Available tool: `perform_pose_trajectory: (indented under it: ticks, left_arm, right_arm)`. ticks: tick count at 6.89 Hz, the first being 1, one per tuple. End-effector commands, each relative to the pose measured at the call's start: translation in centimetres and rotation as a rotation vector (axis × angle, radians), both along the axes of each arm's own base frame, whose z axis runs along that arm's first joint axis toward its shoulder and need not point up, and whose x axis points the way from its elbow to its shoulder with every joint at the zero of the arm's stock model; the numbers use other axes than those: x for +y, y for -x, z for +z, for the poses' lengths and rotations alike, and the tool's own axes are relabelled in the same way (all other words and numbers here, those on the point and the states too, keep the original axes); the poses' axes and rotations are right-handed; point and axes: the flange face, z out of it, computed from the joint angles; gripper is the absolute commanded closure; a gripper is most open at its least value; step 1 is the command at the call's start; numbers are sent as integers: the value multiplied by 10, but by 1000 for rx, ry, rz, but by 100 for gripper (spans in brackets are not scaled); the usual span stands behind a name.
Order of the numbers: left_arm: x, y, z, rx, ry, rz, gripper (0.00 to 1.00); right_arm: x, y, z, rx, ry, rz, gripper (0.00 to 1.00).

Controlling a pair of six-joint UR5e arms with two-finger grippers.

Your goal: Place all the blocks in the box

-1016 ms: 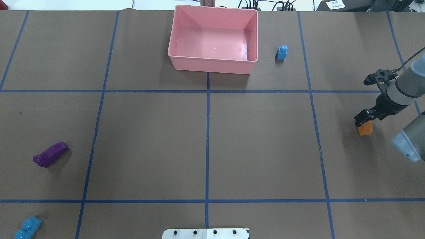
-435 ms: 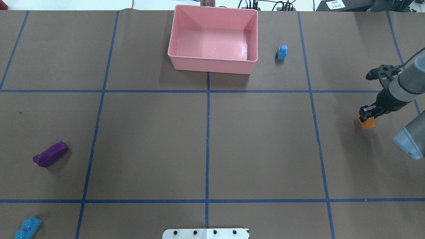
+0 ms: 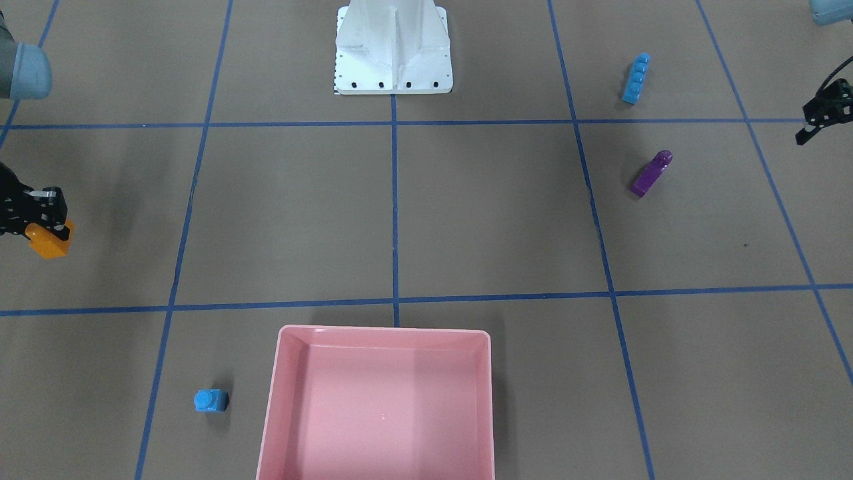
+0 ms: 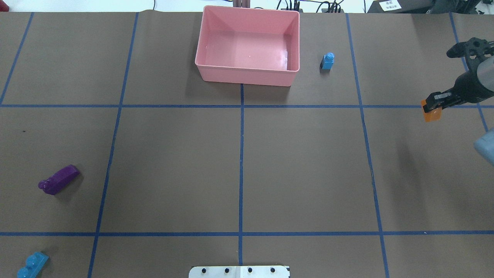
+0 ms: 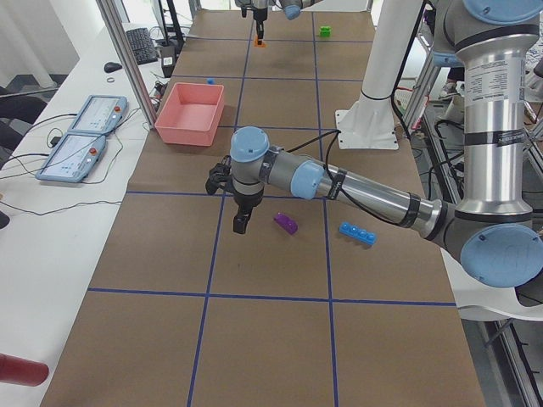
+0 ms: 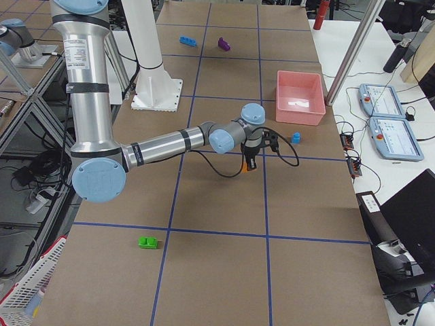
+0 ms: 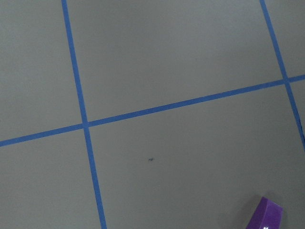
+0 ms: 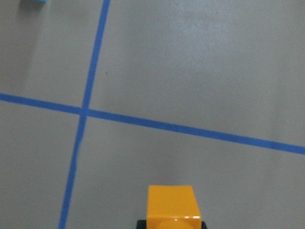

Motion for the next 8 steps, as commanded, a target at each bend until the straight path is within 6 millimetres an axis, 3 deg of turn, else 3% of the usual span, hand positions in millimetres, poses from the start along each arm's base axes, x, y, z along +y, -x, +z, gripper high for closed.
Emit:
perform_pose_trajectory:
  ticks: [1,2,3,4,5,7,8]
  left_arm:
    - [33,-64,-22,13,-38,148,0]
    - [39,-91,-24,0,-67,208,0]
    - [53,-136,-20,-47,-98,282,0]
    - [62,-167,-17,-95,-103,261,0]
    - [62,-187,-1,-92,-89,244,0]
    - [55,-199,36,-98,-85,246,0]
    - [56,-203,43,-104,-77,256,0]
  right_arm:
    - [-13,-16,-110,-130,-72,134,100]
    - [-23,-14,-145,-175,-85,170,100]
    - [-33,-10,-182,-205,-135,177,100]
    - [-36,-8,-199,-232,-130,197,100]
    - [-45,1,-229,-264,-130,231,100]
    - [-41,42,-261,-271,-164,254,100]
    - [-39,50,-267,-282,-151,267,100]
